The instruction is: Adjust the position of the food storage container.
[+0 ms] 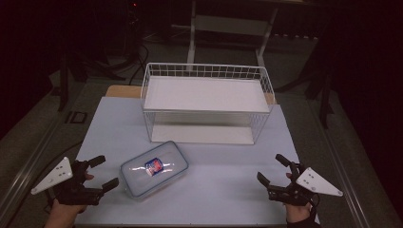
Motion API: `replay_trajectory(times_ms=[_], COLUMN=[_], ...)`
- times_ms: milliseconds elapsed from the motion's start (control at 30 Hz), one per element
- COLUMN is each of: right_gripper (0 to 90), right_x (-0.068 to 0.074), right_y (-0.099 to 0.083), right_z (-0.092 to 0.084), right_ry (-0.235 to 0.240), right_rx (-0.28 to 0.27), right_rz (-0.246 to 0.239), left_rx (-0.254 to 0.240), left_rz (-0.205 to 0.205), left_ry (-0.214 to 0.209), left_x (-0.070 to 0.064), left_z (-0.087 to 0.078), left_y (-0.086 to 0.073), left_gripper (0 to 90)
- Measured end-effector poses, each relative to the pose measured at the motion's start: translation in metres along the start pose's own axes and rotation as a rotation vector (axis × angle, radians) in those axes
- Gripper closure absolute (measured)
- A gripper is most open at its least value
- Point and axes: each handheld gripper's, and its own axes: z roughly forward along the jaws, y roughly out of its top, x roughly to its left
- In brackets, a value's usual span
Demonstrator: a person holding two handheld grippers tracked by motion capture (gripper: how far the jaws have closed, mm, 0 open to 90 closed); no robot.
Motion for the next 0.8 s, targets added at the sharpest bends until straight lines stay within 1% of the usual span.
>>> replay_trajectory(times_ms=[67,133,233,267,300,333,367,400,433,467,500,533,567,600,633,667,700,733,767,800], right_gripper=[11.2,11.2,11.2,11.2,11.2,11.2,11.2,11.2,11.2,11.2,11.2,11.2,11.2,11.2,11.3,11.2,11.3,11.3,11.3,11.3], right_x=[0.0,0.0,0.0,0.0,0.0,0.001,0.002,0.002,0.002,0.002,0.002,0.001,0.001,0.001,0.001,0.001,0.001,0.002,0.002,0.002], right_y=[0.0,0.0,0.0,0.0,0.0,0.0,0.0,0.0,0.0,0.0,0.0,0.0,0.0,0.0,0.0,0.0,0.0,0.0,0.0,0.0], right_z=[0.0,0.0,0.0,0.0,0.001,0.001,0.001,0.001,0.001,0.001,0.001,0.001,0.001,0.001,0.001,0.001,0.001,0.001,0.002,0.002], right_ry=[-0.002,-0.002,-0.003,-0.003,0.003,0.001,-0.001,-0.001,0.001,0.001,0.001,0.003,0.003,0.005,0.004,0.003,0.004,0.003,0.002,0.002], right_rx=[0.0,-0.001,0.003,0.003,0.007,0.005,0.003,0.003,0.003,0.003,0.005,0.005,0.005,0.005,0.005,0.004,0.004,0.005,0.004,0.004], right_rz=[0.0,0.001,0.007,0.007,0.017,0.016,0.013,0.013,0.01,0.01,0.009,0.015,0.015,0.014,0.014,0.015,0.014,0.013,0.01,0.01], left_rx=[0.006,0.018,0.028,0.028,0.03,0.028,0.028,0.041,0.075,0.075,0.1,0.131,0.142,0.142,0.176,0.176,0.224,0.245,0.259,0.259], left_rz=[0.001,0.008,0.006,0.004,-0.005,-0.012,-0.012,-0.01,0.001,0.001,0.002,0.013,0.009,0.009,-0.013,-0.013,-0.03,-0.032,-0.037,-0.037], left_ry=[-0.003,0.007,0.005,0.015,0.021,0.022,0.022,0.023,0.02,0.02,0.015,0.022,0.02,0.02,0.011,0.011,0.013,0.023,0.024,0.024], left_x=[0.0,0.0,0.0,0.001,0.002,0.002,0.002,0.001,0.001,0.001,0.002,0.006,0.008,0.008,0.014,0.014,0.018,0.019,0.02,0.02], left_z=[-0.001,-0.002,-0.003,-0.006,-0.009,-0.01,-0.01,-0.011,-0.011,-0.011,-0.011,-0.013,-0.014,-0.014,-0.016,-0.016,-0.015,-0.014,-0.014,-0.014], left_y=[0.0,-0.001,-0.002,-0.003,-0.004,-0.004,-0.004,-0.004,-0.003,-0.003,-0.003,-0.006,-0.007,-0.007,-0.012,-0.012,-0.016,-0.019,-0.021,-0.021], left_gripper=[4.8,5.7,6.0,6.0,9.5,9.6,11.7,11.7,15.5,21.0,21.0,31.6,38.8,43.0,47.6,51.6,52.6,57.2,58.4,60.7])
